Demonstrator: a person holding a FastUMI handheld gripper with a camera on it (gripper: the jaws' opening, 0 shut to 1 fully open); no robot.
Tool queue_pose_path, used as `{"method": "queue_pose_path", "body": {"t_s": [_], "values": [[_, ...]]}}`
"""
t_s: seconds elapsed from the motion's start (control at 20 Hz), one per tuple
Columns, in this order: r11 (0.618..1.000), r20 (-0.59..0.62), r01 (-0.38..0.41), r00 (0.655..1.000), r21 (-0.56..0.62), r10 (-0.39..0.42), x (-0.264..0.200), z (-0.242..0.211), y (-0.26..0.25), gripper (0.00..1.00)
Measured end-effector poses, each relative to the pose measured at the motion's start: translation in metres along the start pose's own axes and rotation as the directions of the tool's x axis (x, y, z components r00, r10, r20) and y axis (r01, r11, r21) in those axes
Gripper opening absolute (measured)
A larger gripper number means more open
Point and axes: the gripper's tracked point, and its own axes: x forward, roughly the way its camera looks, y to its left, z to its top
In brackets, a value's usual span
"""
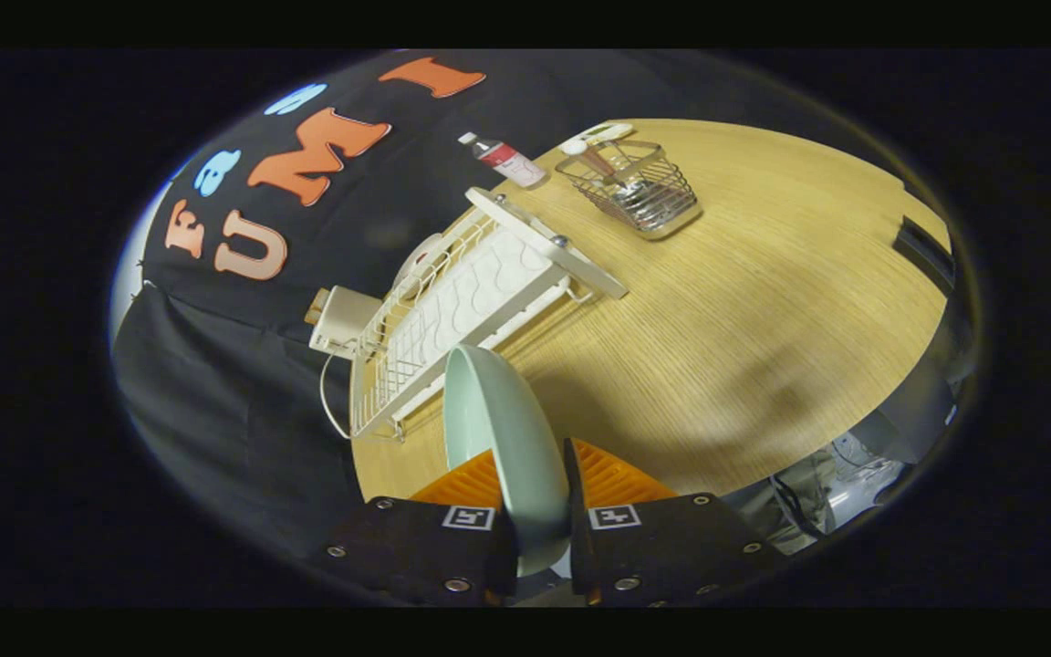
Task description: Take the plate from the dish rack, then take the spoon from the basket and place it into the plate.
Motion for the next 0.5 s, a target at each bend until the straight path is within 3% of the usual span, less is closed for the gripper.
{"method": "queue_pose_path", "body": {"t_s": [0.35, 0.5], "values": [[0.999, -0.044, -0.004, 0.999, 0.042, 0.006, 0.026, -0.009, 0.001, 0.24], [1.0, -0.036, 0.006, 0.999, 0.03, -0.005, 0.024, -0.006, 0.001, 0.32]]}}
